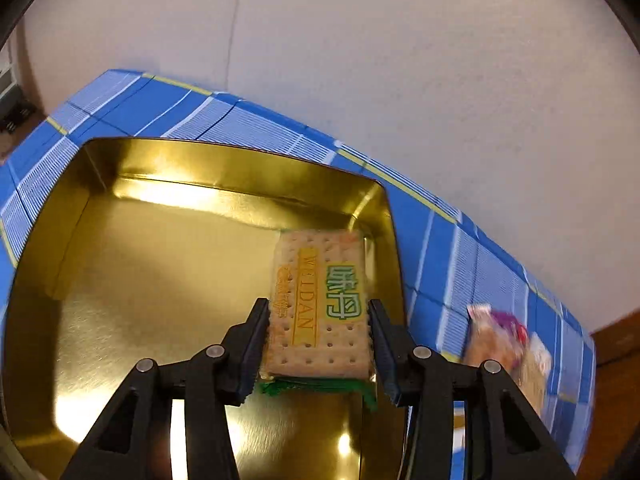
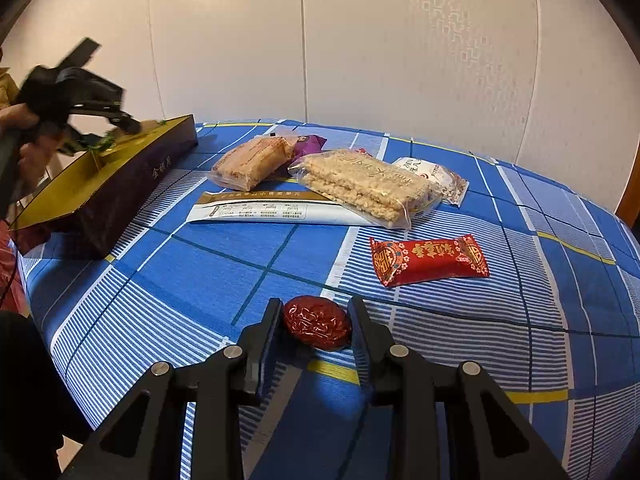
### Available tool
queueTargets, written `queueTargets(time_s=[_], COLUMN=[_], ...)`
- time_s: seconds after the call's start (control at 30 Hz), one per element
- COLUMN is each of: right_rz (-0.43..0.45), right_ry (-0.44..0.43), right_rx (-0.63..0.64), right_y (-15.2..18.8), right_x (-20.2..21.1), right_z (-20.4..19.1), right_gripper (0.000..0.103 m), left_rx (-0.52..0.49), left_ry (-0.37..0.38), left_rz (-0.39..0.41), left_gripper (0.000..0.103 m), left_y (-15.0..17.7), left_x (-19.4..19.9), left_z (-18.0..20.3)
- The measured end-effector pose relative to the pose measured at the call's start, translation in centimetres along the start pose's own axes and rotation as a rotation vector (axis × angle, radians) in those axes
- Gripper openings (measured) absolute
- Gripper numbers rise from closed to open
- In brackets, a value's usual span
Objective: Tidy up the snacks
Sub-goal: 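Carry the cracker pack into the gold tin with the left gripper while the right gripper grasps the red date, then lift the red date with the right gripper toward the gold tin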
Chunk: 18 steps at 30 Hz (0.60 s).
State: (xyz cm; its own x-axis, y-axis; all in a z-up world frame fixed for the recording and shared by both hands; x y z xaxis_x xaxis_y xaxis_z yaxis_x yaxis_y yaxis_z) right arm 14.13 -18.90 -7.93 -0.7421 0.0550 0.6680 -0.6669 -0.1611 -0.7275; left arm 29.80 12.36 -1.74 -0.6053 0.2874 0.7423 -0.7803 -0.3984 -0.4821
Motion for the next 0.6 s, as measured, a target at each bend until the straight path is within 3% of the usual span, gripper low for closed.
queueTargets(time_s=[0.13,0.27,0.43,0.6], right_rz=[0.003,0.005,0.006,0.007], right_ry=[0.002,0.006,0.008,0.011], right_rx=[0.004,0.003,0.002,0.001], right_y=[0.0,0.0,0.0,0.0], right_x=[0.0,0.1,0.0,0.1], right_z=[0.0,0.0,0.0,0.0], right_gripper=[0.034,0.034,0.034,0.033], left_rx=[0.037,-0.012,-0.143,-0.332], left_ry=[0.01,0.011,0.028,0.078], left_rz=[-0.003,0.041,0.109,0.149], left_gripper=[0.057,0.058,0.058,0.06], left_y=[0.2,1.1,3.5,8.2], left_x=[-0.9,0.4,3.7,6.8], left_z=[-0.7,0.1,2.9,7.0])
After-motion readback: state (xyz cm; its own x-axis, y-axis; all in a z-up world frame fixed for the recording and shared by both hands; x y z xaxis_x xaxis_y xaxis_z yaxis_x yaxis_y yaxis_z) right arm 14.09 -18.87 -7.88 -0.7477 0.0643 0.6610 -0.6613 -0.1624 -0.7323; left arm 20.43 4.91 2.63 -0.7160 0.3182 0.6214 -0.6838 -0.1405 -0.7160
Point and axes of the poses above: each gripper's, at about its wrist camera, not at the fingertips, and x roughly against the way its jaws point, z to its right, y to its underside, the point moved 7 cm from there along -x, roughly the way its jaws point, and after that the axes turned 15 degrees about y, right-handed, at the moved point
